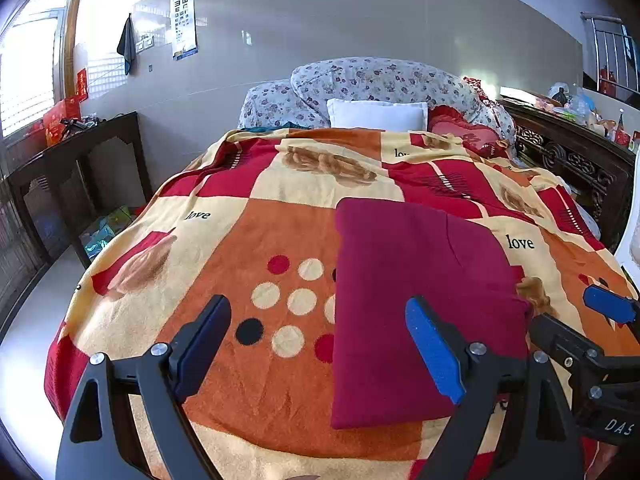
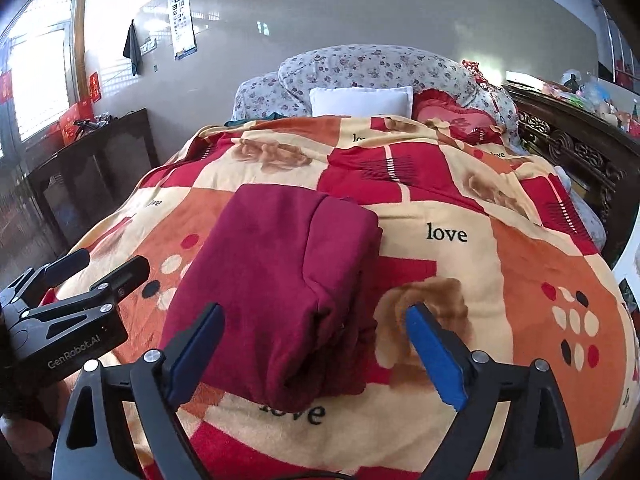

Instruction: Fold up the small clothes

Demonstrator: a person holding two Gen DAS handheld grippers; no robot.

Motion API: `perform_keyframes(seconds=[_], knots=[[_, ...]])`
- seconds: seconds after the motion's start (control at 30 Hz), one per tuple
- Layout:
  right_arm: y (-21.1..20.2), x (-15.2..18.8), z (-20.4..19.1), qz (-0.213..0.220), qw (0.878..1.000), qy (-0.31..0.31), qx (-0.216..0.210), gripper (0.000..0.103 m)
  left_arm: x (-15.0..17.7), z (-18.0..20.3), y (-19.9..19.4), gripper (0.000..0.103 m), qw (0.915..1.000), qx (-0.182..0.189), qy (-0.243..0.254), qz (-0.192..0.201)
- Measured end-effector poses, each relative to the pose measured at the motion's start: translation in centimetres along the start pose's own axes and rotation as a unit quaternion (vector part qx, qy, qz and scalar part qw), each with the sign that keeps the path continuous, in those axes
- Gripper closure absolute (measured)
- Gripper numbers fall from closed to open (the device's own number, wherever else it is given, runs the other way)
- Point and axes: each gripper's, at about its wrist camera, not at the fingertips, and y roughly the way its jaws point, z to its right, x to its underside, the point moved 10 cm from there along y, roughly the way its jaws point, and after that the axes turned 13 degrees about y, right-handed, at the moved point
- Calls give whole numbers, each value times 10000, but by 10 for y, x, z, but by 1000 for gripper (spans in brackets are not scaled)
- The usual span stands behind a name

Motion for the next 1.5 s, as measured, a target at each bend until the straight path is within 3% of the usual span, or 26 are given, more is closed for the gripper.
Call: perform_keyframes(seconds=[1.5], knots=[[20,15,1,-321,9994,-35,100,5,9,10,10,14,9999,11,44,-133]])
